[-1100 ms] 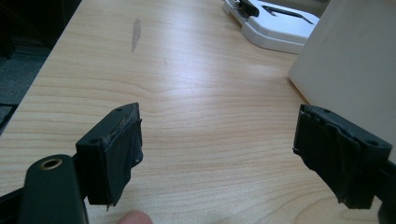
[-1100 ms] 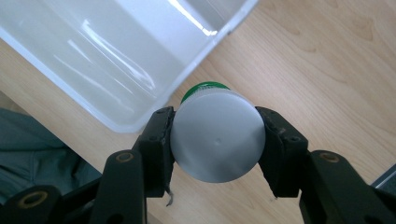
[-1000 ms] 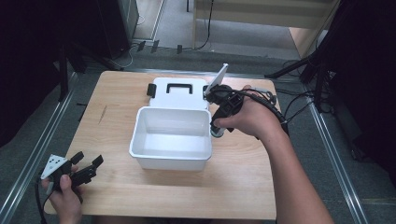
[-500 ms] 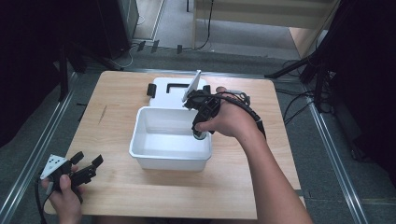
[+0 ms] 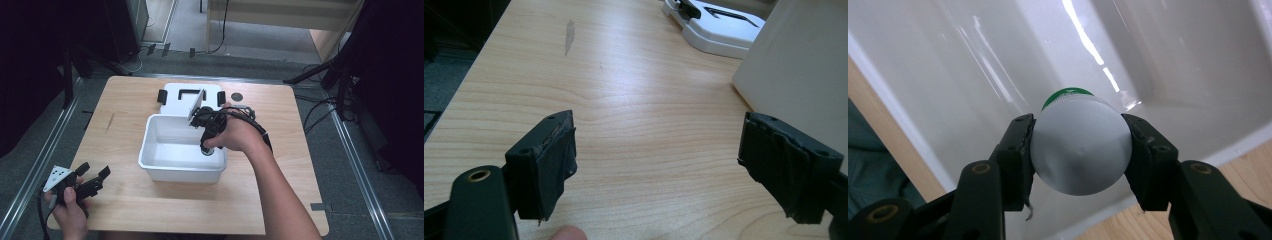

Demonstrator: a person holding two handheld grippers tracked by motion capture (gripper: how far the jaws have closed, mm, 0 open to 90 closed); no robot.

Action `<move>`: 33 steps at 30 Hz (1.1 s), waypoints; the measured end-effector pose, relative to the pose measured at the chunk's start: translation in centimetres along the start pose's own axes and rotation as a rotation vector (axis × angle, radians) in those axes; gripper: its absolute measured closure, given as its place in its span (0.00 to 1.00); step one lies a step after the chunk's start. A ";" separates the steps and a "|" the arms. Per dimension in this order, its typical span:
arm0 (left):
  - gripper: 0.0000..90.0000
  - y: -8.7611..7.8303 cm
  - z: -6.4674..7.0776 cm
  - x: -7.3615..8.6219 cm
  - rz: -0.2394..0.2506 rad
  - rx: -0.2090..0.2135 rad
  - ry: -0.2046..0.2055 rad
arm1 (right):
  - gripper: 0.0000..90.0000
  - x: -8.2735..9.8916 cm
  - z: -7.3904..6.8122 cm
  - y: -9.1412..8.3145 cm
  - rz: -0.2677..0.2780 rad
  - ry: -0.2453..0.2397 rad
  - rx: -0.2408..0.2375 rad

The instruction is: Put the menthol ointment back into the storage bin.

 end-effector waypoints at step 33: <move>0.18 0.0 0.0 0.0 0.001 0.001 0.004 | 0.57 -0.6 -0.6 6.8 -0.060 -0.114 -0.012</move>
Point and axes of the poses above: each handheld gripper's, and its own axes: y roughly forward along the jaws, x roughly out of its underside, z roughly to its right, the point moved 1 cm from there along y, roughly forward along the jaws, and after that the axes turned 8 degrees about -y, right-handed, at the moved point
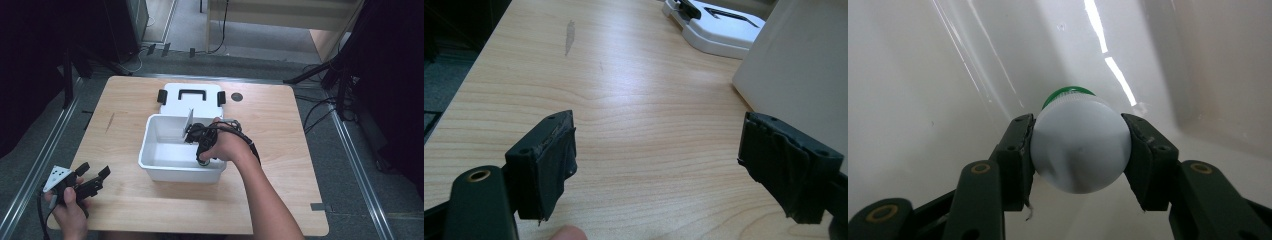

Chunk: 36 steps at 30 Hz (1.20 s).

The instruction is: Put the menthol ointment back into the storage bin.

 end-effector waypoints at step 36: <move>0.18 0.0 0.1 0.0 0.000 -0.003 0.002 | 0.36 1.5 0.2 -4.1 0.101 0.066 0.029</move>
Point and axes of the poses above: each handheld gripper's, and its own axes: y roughly forward along the jaws, x roughly out of its underside, z roughly to its right, the point moved 1 cm from there along y, roughly forward along the jaws, and after that the axes turned 8 degrees about -y, right-handed, at the moved point
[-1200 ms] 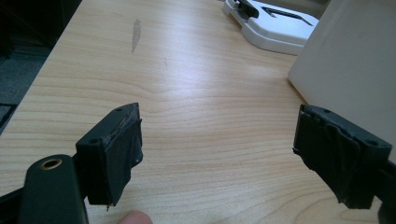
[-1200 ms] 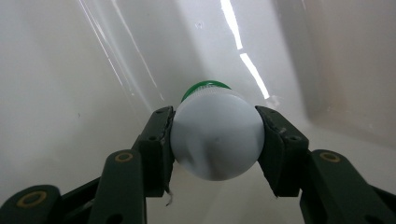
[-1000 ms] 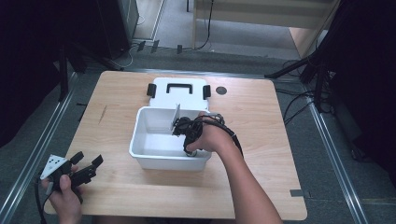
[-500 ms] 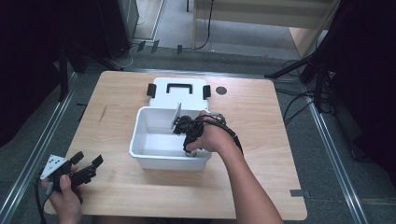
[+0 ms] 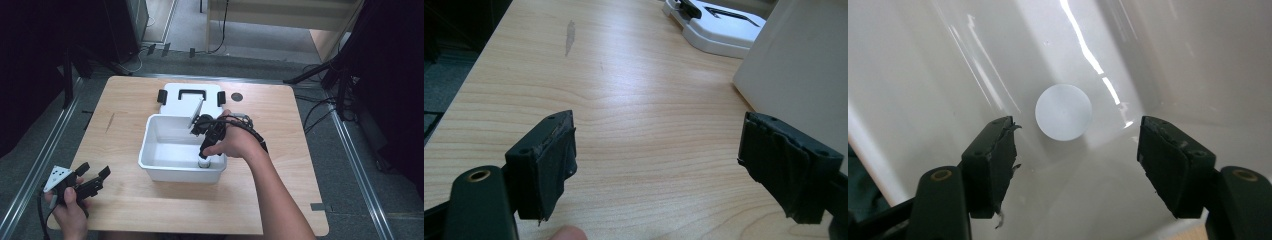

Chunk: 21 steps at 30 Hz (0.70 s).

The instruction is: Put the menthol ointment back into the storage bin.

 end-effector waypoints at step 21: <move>0.18 0.0 0.0 0.0 0.001 0.000 0.003 | 0.33 5.4 0.9 -5.6 0.061 0.057 0.082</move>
Point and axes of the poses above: each handheld gripper's, and its own axes: y roughly forward along the jaws, x roughly out of its underside, z roughly to its right, the point moved 1 cm from there along y, roughly forward along the jaws, and after that the axes turned 8 degrees about -y, right-handed, at the moved point
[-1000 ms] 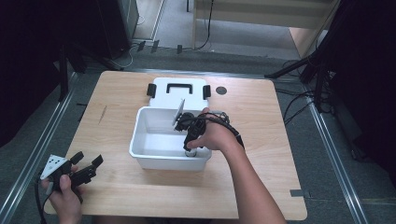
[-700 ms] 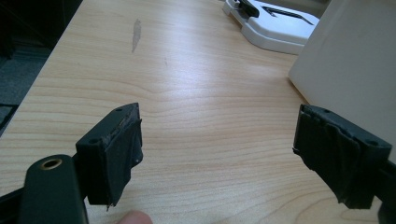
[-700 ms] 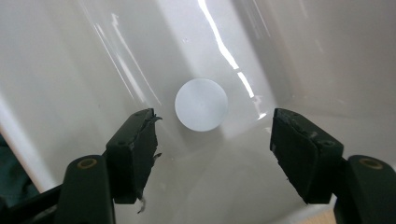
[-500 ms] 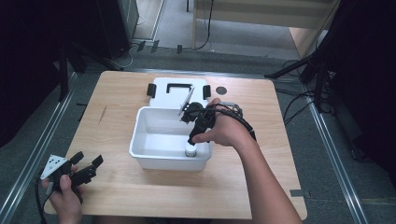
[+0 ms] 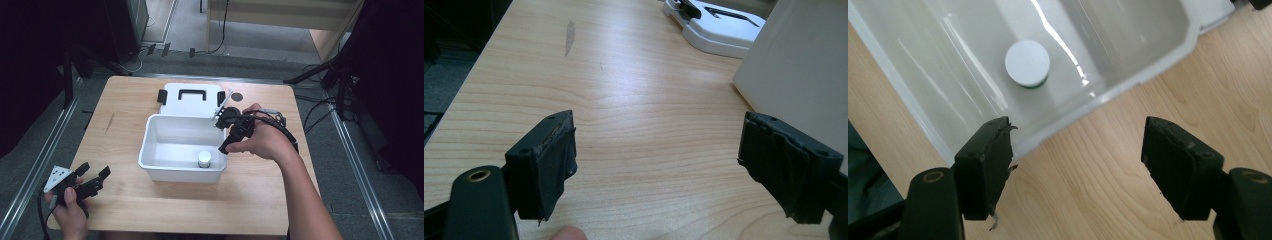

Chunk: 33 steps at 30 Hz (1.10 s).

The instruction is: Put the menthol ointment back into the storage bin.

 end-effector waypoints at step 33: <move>0.18 0.0 0.0 0.0 -0.005 -0.003 0.006 | 0.32 13.9 2.2 4.2 0.135 0.244 0.004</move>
Point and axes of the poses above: each handheld gripper's, and its own axes: y roughly forward along the jaws, x roughly out of its underside, z roughly to its right, the point moved 1 cm from there along y, roughly forward along the jaws, and after that the axes turned 8 degrees about -y, right-handed, at the moved point
